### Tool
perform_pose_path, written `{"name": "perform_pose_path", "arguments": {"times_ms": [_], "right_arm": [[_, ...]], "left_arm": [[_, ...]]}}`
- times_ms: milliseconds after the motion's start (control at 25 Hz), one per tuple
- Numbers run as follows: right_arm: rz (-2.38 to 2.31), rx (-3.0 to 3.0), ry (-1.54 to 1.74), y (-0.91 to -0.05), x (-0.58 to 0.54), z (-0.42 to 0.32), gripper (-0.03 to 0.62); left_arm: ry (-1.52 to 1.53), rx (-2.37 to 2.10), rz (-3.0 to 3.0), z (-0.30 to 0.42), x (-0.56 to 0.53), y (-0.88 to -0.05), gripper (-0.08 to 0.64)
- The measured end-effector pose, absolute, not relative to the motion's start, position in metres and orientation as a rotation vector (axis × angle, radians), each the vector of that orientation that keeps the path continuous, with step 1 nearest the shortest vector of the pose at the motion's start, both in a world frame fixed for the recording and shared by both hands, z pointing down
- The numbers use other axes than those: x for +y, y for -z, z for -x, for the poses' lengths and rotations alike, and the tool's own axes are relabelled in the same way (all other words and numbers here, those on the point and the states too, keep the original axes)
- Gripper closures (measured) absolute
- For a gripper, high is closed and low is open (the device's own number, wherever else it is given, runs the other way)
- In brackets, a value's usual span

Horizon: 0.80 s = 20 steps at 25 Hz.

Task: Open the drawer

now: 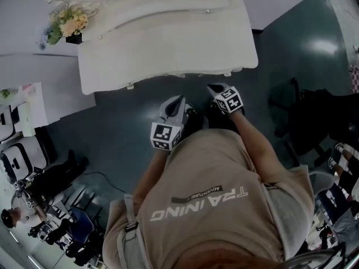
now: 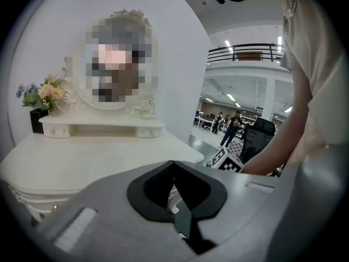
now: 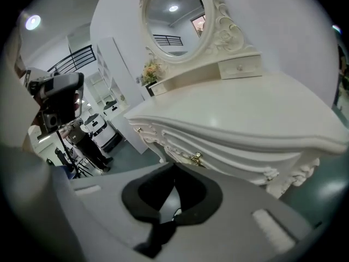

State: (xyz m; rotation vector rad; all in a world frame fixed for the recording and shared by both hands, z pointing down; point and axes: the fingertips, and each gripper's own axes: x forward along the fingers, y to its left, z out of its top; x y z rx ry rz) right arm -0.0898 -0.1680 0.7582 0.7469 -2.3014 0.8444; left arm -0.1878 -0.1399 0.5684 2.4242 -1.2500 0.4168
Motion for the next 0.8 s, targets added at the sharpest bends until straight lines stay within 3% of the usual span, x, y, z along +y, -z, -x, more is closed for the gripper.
{"name": "perform_pose_path", "arguments": {"times_ms": [280,400,800], "right_arm": [[-0.792,-2.240,-0.998,-0.793,-0.190,0.101,0.586],[-0.826,-2.207,-1.097,-0.806,-0.197,0.104,0.504],[-0.971,-2.105,-1.379,-0.842,-0.225,0.109,0.438]], "left_arm": [[-0.434,-1.274,-2.406,0.198,-0.150,-0.565,0.561],[-0.448,-1.287,-2.385,0.204,-0.153,-0.568,0.561],[-0.470,-1.318,-2.329,0.225,-0.159,-0.581,0.561]]}}
